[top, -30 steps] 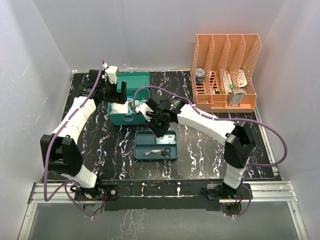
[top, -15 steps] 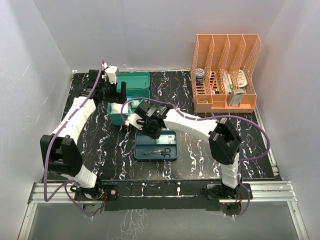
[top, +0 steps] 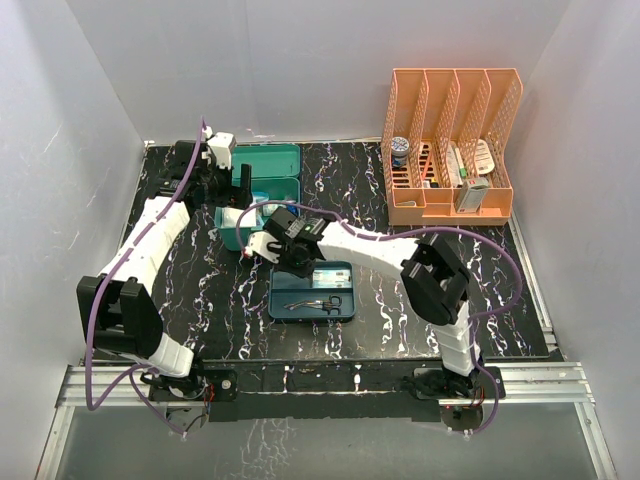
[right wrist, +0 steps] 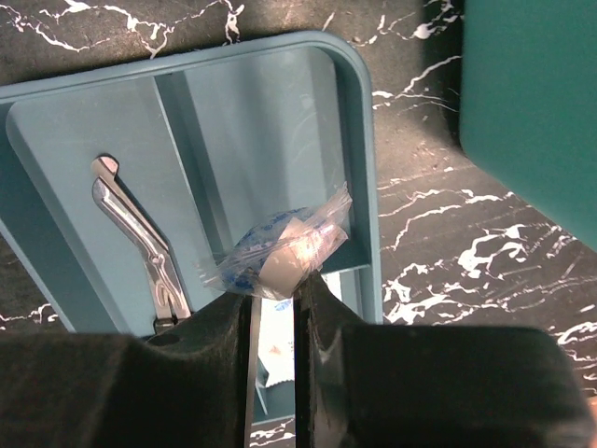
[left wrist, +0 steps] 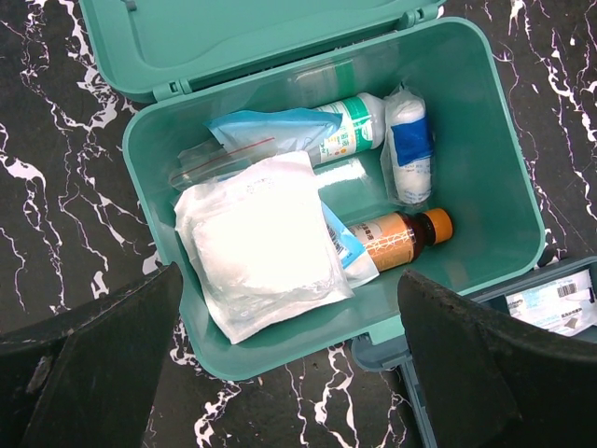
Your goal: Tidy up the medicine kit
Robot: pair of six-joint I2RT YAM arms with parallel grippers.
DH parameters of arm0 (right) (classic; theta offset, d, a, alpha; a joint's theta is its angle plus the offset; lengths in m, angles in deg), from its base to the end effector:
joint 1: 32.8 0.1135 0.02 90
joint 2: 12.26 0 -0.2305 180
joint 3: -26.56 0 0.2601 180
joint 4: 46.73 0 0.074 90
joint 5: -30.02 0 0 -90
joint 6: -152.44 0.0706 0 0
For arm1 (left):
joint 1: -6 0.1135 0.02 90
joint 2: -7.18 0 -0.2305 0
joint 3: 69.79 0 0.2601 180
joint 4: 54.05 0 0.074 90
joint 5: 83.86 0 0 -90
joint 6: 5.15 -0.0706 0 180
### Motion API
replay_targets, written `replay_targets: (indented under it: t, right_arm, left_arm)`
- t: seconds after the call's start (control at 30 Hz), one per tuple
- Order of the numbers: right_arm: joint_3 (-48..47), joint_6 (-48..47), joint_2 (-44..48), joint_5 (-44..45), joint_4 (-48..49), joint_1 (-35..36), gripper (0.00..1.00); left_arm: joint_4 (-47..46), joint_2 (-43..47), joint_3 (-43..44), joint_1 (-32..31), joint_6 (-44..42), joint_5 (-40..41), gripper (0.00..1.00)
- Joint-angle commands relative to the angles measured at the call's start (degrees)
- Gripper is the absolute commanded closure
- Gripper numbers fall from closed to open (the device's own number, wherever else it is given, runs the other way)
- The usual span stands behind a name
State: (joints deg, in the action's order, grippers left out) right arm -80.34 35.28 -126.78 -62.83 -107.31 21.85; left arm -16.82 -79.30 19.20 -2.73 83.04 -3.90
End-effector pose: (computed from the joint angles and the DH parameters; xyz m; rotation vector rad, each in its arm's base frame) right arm 0.2443 0.3504 0.1545 -1.8286 2.0903 0.1942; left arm 0.3774 -0.0704 0.2732 0.2995 2.1571 -0.2595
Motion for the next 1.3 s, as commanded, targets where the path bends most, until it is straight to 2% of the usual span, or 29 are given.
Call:
replay_targets:
  t: [0.0, 0.13, 0.5, 0.73, 0.83, 0.93, 1.03, 1.13, 1.2, 1.27]
  right_arm:
    - [-1.16, -1.02, -0.83, -0.45, 4.07, 0.76, 0.94]
    - [-0.9, -0.58, -1.57, -0.12, 4.94, 0.97, 0.9]
    - [0.53, -0.18, -0.79, 1.24, 5.58, 1.33, 0.67]
    - [-2.63, 4.49, 1.02, 4.71, 5.09, 1.32, 0.64]
    - [-4.07, 8.63, 6.04, 10.87, 7.7, 1.14, 0.56]
    - [-2.28, 12.6, 12.86, 17.54, 12.87, 0.24, 0.34]
    - [2.18, 18.82, 21.97, 23.0, 19.92, -4.19, 0.15]
    - [6.79, 29.09, 30.23, 23.53, 24.05, -15.29, 0.03]
    - [9.58, 33.25, 34.5, 21.94, 24.78, -22.72, 0.02]
    - [11.46, 34.25, 37.35, 22.14, 24.43, -27.15, 0.02]
  left_arm:
    - [0.09, 2.89, -0.69, 0.38, 0.39, -0.33, 0.01]
    - [0.12, 2.89, -0.79, 0.38, 0.26, -0.58, 0.01]
    - [0.23, 2.81, -0.77, 0.43, -0.15, -0.86, 0.01]
    - [1.06, 3.23, -0.57, 0.38, -2.19, -1.61, 0.01]
    - [2.16, 3.26, 0.41, 0.3, -5.4, -4.07, 0.01]
    - [4.25, 2.76, 1.96, 0.0, -9.49, -7.74, 0.01]
    - [7.82, 1.39, 4.24, -1.01, -14.87, -13.09, 0.01]
    - [13.16, -0.65, 7.27, -4.14, -20.73, -17.67, 0.01]
    - [17.65, -2.13, 9.23, -8.25, -25.06, -18.42, 0.01]
    - [19.49, -3.05, 10.2, -12.65, -28.18, -18.1, 0.01]
